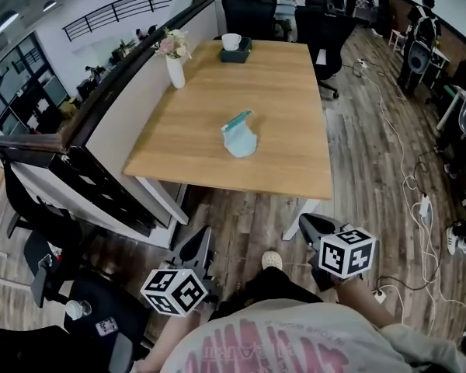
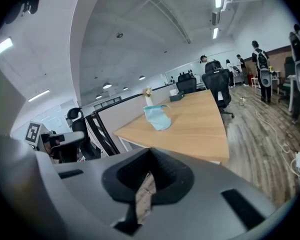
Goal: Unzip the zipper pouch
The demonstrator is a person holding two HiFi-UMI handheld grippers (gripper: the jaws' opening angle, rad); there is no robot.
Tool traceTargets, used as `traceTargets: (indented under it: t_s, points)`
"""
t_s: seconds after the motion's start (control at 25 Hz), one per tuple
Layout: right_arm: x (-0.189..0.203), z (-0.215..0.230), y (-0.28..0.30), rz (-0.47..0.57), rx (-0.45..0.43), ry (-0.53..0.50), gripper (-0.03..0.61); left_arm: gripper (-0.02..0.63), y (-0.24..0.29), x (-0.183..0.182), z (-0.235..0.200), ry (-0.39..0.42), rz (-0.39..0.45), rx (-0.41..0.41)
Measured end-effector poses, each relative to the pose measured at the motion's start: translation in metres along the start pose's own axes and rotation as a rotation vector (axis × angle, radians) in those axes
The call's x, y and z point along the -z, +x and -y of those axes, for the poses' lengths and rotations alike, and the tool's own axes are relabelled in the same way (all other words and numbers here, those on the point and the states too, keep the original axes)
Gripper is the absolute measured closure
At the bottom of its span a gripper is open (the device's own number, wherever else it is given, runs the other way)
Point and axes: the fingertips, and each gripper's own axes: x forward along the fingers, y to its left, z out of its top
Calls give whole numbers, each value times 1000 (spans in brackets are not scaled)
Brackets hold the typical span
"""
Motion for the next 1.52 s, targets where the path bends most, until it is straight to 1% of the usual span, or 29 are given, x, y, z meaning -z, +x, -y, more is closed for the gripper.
traceTargets:
  t_s: [0.08, 0.2, 0.32, 0.4, 0.52, 0.72, 0.88, 0.96, 1.04, 1.08, 1.2, 1.32, 1.4, 1.52]
  points:
    - [0, 5, 13, -21, -4, 6, 580, 612, 15, 5, -5, -17, -23, 3]
    - [-4, 18, 36, -53, -5, 12, 580, 612, 37, 9, -15, -14, -50, -1]
    - [-16, 32, 67, -80, -15, 6, 580, 612, 64, 1, -31, -17, -49, -9]
    - [-32, 40, 89, -87, -26, -6, 580, 612, 83, -11, -42, -21, -33, -14]
    - [-65, 53, 120, -81, -49, -35, 580, 612, 114, -31, -55, -15, -11, -39]
    - [-125, 79, 162, -38, -77, -75, 580, 611, 169, -56, -70, 23, -2, -51]
    - [-156, 99, 190, -12, -85, -112, 580, 568, 208, -60, -85, 63, -23, -52]
    - [-163, 115, 198, -19, -75, -114, 580, 525, 228, -57, -91, 65, -44, -52]
    - [-165, 131, 206, -31, -69, -92, 580, 474, 247, -54, -96, 62, -70, -49]
    - [-167, 138, 210, -36, -69, -76, 580, 460, 255, -54, -98, 64, -81, -51]
    - [-171, 154, 222, -44, -71, -40, 580, 445, 277, -52, -101, 81, -110, -59]
    - [-175, 163, 235, -52, -79, -30, 580, 442, 296, -48, -106, 87, -136, -68]
    - [-176, 165, 242, -57, -93, -21, 580, 454, 305, -50, -108, 94, -134, -73]
    - [-179, 160, 249, -58, -138, -7, 580, 538, 313, -58, -108, 114, -106, -78]
